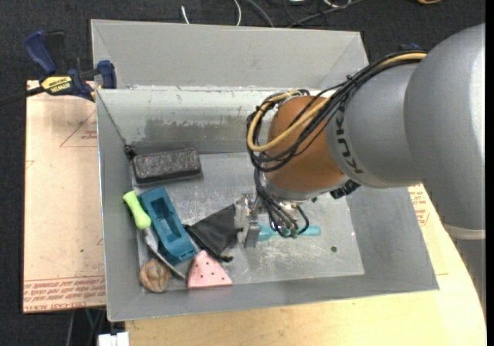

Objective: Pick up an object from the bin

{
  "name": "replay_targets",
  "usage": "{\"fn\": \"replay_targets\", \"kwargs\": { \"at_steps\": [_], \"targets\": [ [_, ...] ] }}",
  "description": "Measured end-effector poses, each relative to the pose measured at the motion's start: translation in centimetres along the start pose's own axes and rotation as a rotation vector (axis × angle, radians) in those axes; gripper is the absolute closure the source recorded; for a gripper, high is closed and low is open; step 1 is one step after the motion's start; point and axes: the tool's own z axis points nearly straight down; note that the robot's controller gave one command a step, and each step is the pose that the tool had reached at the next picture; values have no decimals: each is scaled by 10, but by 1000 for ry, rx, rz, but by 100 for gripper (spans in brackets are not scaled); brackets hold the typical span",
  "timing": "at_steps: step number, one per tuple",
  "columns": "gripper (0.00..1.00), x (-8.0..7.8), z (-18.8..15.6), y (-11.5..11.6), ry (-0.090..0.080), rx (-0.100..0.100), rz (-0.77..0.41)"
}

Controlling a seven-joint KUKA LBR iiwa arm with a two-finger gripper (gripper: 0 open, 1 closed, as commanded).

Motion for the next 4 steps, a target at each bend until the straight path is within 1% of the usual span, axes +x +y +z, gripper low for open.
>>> {"fn": "replay_targets", "kwargs": {
  "at_steps": [1, 2, 3, 4],
  "targets": [
    [100, 3, 8, 14, 2, 1, 152],
    [100, 5, -61, 30, 7, 3, 240],
    [100, -6, -119, 23, 9, 3, 310],
    [100, -12, -64, 41, 0, -1, 296]
  ]
}}
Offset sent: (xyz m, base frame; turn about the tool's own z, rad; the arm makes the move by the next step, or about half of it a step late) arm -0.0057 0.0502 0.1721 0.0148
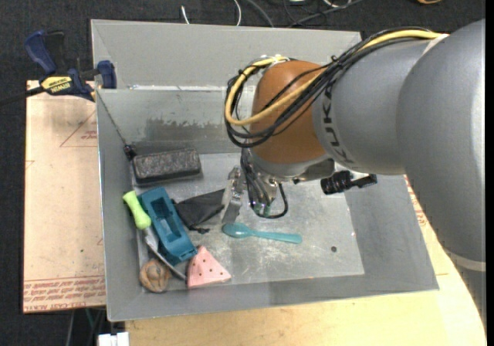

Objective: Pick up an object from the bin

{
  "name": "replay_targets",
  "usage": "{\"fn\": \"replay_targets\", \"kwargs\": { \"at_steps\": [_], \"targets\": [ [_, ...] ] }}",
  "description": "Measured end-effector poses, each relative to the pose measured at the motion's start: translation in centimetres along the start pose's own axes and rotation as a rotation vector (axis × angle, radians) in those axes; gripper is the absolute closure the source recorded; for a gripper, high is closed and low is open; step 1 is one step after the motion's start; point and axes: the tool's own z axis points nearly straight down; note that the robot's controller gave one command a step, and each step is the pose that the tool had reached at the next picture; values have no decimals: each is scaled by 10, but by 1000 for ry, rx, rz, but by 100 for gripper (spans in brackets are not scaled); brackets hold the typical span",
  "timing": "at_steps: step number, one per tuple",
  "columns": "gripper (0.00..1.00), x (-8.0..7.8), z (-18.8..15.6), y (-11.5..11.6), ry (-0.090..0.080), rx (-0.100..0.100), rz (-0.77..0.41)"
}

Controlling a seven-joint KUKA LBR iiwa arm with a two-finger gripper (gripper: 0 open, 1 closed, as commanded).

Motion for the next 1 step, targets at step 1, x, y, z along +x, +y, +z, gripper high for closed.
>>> {"fn": "replay_targets", "kwargs": {
  "at_steps": [1],
  "targets": [
    [100, 2, 15, -1, 6, 4, 8]
  ]
}}
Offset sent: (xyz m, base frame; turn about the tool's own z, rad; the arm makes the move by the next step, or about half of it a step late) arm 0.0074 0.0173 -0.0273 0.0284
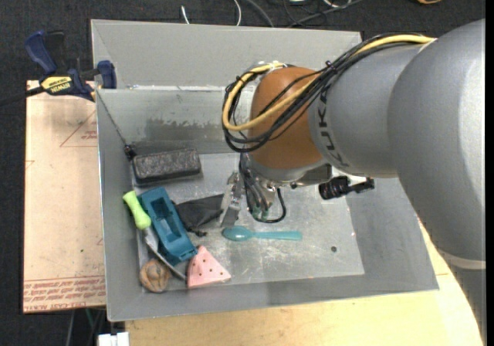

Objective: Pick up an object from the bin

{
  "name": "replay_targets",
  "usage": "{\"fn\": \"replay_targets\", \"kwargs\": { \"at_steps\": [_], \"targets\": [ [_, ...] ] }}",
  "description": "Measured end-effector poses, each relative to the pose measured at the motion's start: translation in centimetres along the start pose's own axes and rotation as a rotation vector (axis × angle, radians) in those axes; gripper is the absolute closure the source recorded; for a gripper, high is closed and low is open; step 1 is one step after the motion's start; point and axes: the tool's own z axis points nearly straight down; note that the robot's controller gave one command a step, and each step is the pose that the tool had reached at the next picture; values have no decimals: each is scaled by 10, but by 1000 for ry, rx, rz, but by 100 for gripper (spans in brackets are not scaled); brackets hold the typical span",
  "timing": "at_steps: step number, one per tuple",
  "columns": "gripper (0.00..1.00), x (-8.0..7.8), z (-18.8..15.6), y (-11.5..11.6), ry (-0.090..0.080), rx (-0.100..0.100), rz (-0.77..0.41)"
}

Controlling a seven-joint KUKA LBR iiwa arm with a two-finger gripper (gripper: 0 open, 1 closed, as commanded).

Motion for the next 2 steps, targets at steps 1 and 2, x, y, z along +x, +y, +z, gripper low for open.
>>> {"fn": "replay_targets", "kwargs": {
  "at_steps": [1, 2],
  "targets": [
    [100, -4, 3, 13, -3, -2, 12],
    [100, 4, 4, 16, -3, -1, 0]
  ]
}}
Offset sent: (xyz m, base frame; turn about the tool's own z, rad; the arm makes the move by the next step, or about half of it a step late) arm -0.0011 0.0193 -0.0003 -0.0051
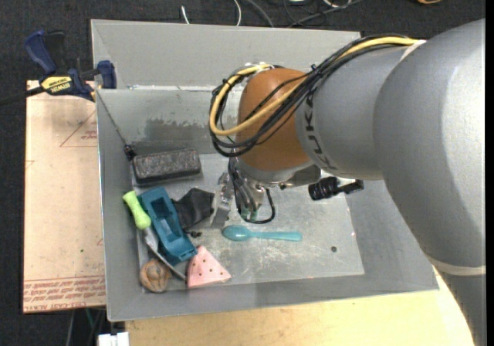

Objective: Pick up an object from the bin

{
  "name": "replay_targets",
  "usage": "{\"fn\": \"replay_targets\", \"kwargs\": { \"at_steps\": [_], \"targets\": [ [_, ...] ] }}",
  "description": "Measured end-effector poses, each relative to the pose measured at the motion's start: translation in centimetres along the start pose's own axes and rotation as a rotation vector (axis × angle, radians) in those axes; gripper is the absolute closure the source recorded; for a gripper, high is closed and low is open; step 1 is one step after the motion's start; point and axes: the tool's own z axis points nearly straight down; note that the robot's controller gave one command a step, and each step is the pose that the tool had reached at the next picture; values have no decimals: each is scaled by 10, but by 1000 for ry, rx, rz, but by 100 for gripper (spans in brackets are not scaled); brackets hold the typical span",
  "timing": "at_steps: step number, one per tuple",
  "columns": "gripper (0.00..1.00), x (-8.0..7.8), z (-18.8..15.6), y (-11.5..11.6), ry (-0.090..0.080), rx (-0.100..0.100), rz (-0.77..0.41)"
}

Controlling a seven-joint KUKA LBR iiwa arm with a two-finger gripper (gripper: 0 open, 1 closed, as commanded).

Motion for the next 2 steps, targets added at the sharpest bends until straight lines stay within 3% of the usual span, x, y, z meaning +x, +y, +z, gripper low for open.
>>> {"fn": "replay_targets", "kwargs": {
  "at_steps": [1, 2],
  "targets": [
    [100, -3, 1, -2, -1, -1, 9],
    [100, -8, 46, 5, -4, -2, 18]
  ]
}}
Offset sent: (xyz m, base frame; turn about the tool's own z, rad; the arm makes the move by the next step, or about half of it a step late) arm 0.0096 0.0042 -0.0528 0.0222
